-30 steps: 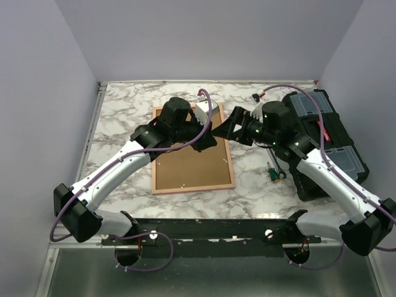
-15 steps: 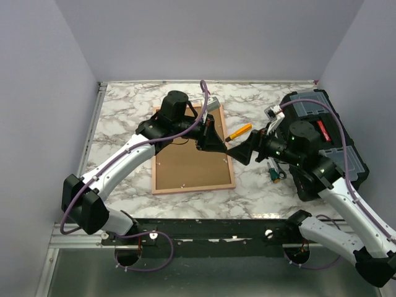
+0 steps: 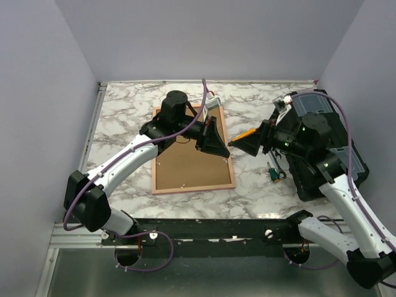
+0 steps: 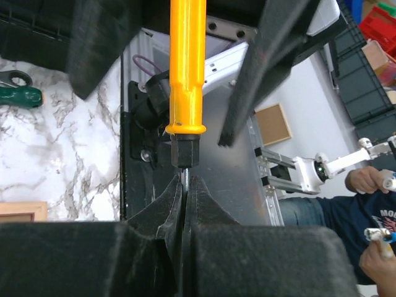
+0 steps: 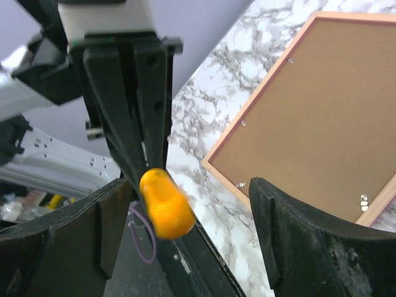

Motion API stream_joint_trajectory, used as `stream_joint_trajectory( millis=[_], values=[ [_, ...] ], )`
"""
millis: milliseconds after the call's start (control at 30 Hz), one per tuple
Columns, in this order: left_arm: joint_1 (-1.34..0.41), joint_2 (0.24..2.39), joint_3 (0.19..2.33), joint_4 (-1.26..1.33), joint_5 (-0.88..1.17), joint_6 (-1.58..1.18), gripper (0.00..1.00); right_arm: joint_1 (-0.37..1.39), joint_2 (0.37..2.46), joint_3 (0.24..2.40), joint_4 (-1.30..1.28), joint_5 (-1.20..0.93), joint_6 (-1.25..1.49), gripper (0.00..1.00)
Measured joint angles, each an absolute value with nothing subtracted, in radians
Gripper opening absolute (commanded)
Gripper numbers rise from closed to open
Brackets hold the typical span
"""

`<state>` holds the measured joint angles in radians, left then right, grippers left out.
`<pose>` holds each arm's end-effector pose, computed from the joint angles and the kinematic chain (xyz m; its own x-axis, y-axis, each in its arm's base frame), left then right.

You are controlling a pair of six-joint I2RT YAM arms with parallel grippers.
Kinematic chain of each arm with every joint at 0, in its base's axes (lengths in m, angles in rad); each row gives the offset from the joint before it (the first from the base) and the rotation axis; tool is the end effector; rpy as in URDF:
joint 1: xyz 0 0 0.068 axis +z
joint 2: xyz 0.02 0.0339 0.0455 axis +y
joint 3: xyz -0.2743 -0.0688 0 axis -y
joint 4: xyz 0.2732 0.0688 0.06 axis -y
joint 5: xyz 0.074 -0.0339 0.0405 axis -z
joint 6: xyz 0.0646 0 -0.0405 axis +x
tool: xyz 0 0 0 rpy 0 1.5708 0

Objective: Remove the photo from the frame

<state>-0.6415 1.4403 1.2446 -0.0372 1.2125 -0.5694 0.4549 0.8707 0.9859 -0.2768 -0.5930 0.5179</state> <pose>0.2506 -0.2627 0.3689 -0.6625 0.2588 -0.7030 0.6919 -0.1481 -0.7066 0.1940 0.1351 0.3938 -0.5512 0.1874 -0.8130 -0.6755 0.4717 0.5667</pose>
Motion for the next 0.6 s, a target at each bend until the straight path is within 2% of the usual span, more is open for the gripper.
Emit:
stream_joint_trajectory(
  millis=[133, 233, 333, 600],
  values=[
    [-0.641, 1.452, 1.243, 0.003, 1.238, -0.614, 0.00, 0.354, 0.937, 1.030, -0.240, -0.708, 0.566, 0.72],
    [-0.641, 1.459, 1.243, 0.015, 1.248, -0.631, 0.00, 0.303, 0.970, 1.045, -0.215, -0.797, 0.588, 0.70],
    [-0.641, 1.459, 1.243, 0.022, 1.254, -0.641, 0.00, 0.293, 0.985, 1.044, -0.203, -0.894, 0.595, 0.69],
    [-0.641, 1.461, 1.235, 0.067, 1.273, -0.684, 0.00, 0.293, 1.015, 1.042, -0.116, -1.100, 0.628, 0.60]
  ],
)
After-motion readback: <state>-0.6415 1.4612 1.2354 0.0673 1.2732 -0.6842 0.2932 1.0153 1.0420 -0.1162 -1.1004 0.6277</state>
